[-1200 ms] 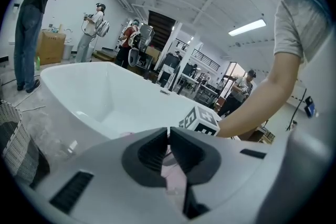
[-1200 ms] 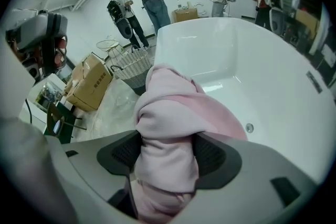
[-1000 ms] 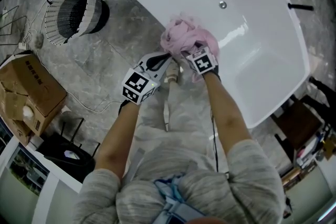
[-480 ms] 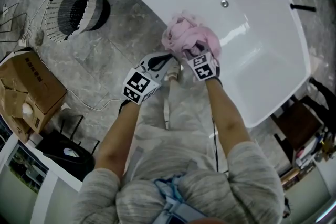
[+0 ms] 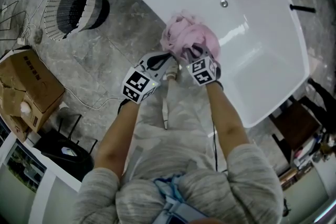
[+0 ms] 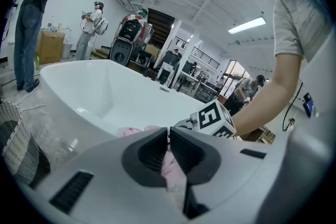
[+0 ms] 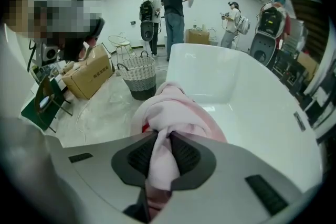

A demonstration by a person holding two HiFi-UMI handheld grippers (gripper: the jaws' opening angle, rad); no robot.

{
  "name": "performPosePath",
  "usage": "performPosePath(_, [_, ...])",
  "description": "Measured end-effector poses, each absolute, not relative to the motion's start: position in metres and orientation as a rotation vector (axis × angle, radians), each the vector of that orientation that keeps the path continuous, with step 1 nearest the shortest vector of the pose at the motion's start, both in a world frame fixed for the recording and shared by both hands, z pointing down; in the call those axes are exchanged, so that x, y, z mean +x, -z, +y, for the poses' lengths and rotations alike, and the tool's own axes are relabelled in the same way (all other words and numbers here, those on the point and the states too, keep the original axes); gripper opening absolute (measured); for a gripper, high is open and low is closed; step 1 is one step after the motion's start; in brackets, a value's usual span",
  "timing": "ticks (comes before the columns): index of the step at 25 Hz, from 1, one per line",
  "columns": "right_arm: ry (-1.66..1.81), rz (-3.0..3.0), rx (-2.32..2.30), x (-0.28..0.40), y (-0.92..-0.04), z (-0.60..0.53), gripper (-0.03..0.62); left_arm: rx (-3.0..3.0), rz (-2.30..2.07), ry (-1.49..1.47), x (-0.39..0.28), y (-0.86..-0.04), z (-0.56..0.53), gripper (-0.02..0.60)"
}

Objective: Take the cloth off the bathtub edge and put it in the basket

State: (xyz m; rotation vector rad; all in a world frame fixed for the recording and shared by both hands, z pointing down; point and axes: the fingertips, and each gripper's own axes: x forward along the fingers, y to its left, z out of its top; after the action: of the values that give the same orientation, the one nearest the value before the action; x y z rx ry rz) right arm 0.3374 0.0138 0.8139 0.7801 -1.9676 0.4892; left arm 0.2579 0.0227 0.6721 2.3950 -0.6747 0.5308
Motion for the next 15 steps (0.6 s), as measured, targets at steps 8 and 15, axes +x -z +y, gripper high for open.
performPosePath(8, [-0.567,-1.961,0.743,0.34,-0.807,0.014,0.049,2.382,-0.67,-0.551,0.259,-0.681,0.021,0.003])
performPosePath(15, [-0.701,-2.007,0.759,0.343,-0.79,0.017,0.048,2.381,-0.69,-0.554,0.255,-0.682,0.011,0.003])
